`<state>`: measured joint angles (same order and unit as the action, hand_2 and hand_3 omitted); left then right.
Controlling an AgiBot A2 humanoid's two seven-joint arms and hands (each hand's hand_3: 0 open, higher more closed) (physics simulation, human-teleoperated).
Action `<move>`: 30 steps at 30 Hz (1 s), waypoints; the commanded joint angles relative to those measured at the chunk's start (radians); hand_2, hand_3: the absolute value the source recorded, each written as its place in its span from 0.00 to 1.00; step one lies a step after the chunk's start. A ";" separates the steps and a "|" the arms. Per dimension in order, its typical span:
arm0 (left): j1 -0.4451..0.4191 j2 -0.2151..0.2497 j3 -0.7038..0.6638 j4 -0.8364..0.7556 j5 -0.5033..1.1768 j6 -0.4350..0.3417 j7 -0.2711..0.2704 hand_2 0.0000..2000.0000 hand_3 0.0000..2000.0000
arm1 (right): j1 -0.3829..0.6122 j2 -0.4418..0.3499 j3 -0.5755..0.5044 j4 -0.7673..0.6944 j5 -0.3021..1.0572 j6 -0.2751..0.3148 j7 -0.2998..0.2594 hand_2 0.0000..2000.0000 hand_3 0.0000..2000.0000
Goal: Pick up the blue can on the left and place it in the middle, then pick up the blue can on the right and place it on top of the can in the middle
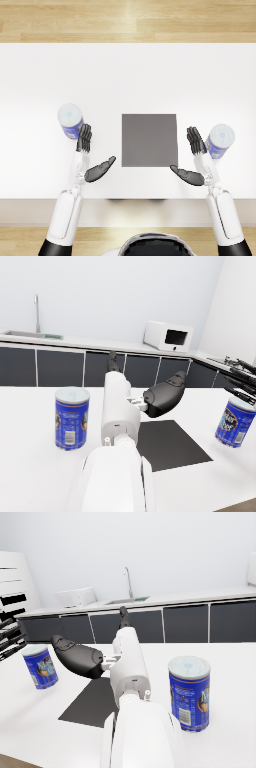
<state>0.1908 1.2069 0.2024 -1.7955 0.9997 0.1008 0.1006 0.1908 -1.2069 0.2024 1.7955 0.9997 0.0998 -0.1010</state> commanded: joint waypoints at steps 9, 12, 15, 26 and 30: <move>0.000 0.000 0.000 0.000 0.000 0.000 0.000 0.00 0.00 | 0.000 0.000 0.000 0.000 0.000 0.000 0.000 0.00 0.00; 0.000 0.000 0.000 0.000 0.000 0.000 0.000 0.00 0.00 | 0.000 0.000 0.000 0.000 0.000 0.000 0.000 0.00 0.00; 0.000 0.000 0.000 0.000 0.000 0.000 0.000 0.00 0.00 | 0.000 0.000 0.000 0.000 0.000 0.000 0.000 0.00 0.00; 0.045 0.037 -0.052 -0.018 0.044 -0.082 -0.082 0.00 0.00 | 0.015 -0.023 -0.044 0.028 0.044 -0.081 0.082 0.00 0.00; 0.091 0.057 -0.135 -0.021 0.222 -0.096 -0.096 0.00 0.00 | 0.016 -0.032 -0.146 0.084 0.222 -0.095 0.096 0.00 0.00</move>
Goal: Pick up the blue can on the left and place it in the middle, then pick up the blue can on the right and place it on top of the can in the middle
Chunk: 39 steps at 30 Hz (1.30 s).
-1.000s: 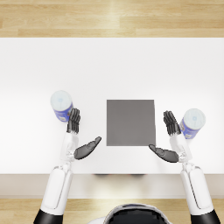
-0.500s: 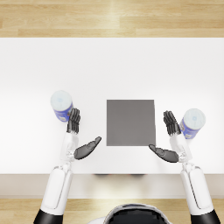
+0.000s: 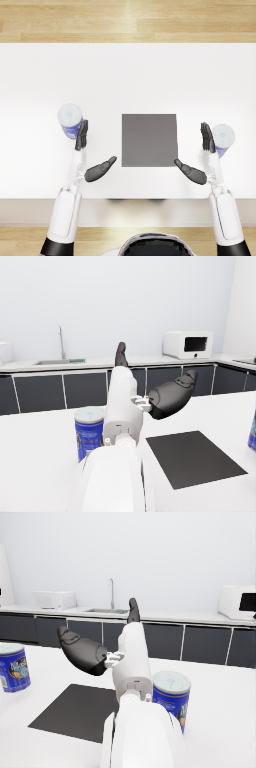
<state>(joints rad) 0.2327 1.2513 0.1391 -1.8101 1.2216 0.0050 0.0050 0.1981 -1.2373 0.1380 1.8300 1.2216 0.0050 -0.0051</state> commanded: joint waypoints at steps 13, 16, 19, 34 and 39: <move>0.130 0.031 -0.237 0.199 0.243 -0.005 -0.005 0.00 0.00 | -0.055 -0.028 -0.291 0.054 0.200 -0.005 0.005 0.00 0.00; 0.127 0.036 -0.226 0.265 0.246 -0.005 -0.005 0.00 0.00 | -0.060 -0.032 -0.270 -0.023 0.202 -0.005 0.005 0.00 0.00; 0.134 0.041 -0.213 0.341 0.247 -0.005 -0.005 0.00 0.00 | -0.043 -0.035 -0.265 -0.092 0.202 -0.005 0.005 0.00 0.00; 0.244 0.078 -0.158 0.679 0.247 -0.005 -0.005 0.00 0.00 | 0.009 -0.059 -0.227 -0.378 0.202 -0.005 0.005 0.00 0.00; 0.291 0.091 -0.148 0.789 0.247 -0.005 -0.005 0.00 0.00 | 0.047 -0.069 -0.226 -0.465 0.203 -0.005 0.005 0.00 0.00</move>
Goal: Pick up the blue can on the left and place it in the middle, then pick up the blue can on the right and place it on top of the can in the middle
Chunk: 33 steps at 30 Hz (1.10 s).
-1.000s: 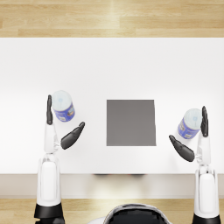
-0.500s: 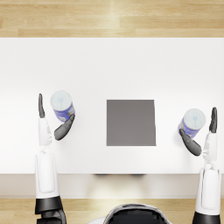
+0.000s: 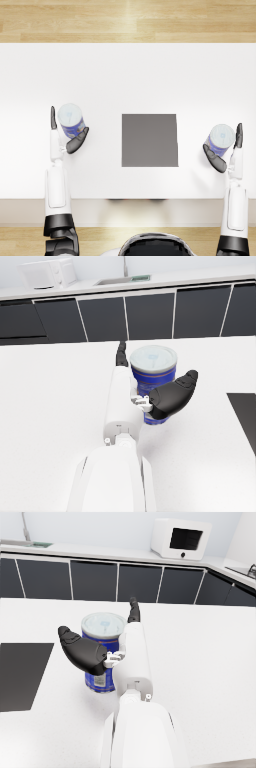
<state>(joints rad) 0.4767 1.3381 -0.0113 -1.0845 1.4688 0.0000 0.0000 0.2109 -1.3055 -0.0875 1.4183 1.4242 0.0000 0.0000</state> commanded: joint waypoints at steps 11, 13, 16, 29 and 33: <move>0.130 0.030 0.005 0.224 0.000 0.000 0.000 0.00 0.00 | 0.088 -0.022 0.028 -0.193 0.000 -0.006 0.000 0.00 0.00; 0.147 0.033 -0.003 0.249 0.000 0.000 0.000 0.00 0.00 | 0.096 -0.025 0.034 -0.200 0.000 -0.007 0.000 0.00 0.00; 0.164 0.038 -0.013 0.280 0.000 0.000 0.000 0.00 0.00 | 0.100 -0.030 0.033 -0.221 0.000 -0.008 0.000 0.00 0.00; 0.101 0.052 -0.027 0.034 0.000 -0.016 -0.003 1.00 0.76 | 0.054 -0.049 0.005 -0.009 0.000 0.035 0.006 1.00 0.76; 0.060 0.053 0.064 -0.191 0.000 -0.020 -0.003 1.00 0.76 | 0.060 -0.053 0.037 0.150 0.000 0.054 0.006 1.00 0.76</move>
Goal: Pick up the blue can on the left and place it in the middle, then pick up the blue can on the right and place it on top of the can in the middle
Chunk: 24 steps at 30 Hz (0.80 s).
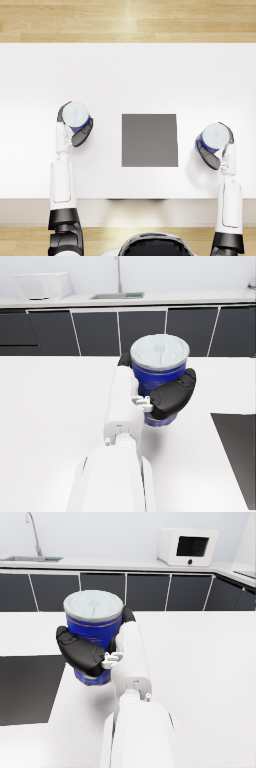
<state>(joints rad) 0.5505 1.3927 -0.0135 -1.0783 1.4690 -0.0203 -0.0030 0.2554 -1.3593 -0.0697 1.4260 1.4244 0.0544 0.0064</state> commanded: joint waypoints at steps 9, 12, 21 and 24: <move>-0.033 0.016 0.270 -0.349 0.000 -0.020 -0.002 1.00 0.76 | 0.079 -0.015 0.068 0.298 0.000 0.039 0.001 1.00 0.76; -0.035 0.024 0.329 -0.348 0.000 -0.027 -0.001 1.00 0.76 | 0.093 -0.021 0.088 0.311 0.000 0.043 0.002 1.00 0.76; -0.013 0.069 0.496 -0.251 -0.189 -0.026 -0.001 1.00 0.76 | 0.130 -0.041 0.130 0.302 0.000 0.039 0.003 1.00 0.76; -0.012 0.080 0.520 -0.197 -0.196 -0.026 -0.012 1.00 0.76 | 0.129 -0.045 0.126 0.308 0.000 0.046 0.003 1.00 0.76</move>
<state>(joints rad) 0.5153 1.4611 0.4840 -1.3087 1.2724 -0.0462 -0.0369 0.3680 -1.4030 0.0588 1.7235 1.4242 0.1040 0.0090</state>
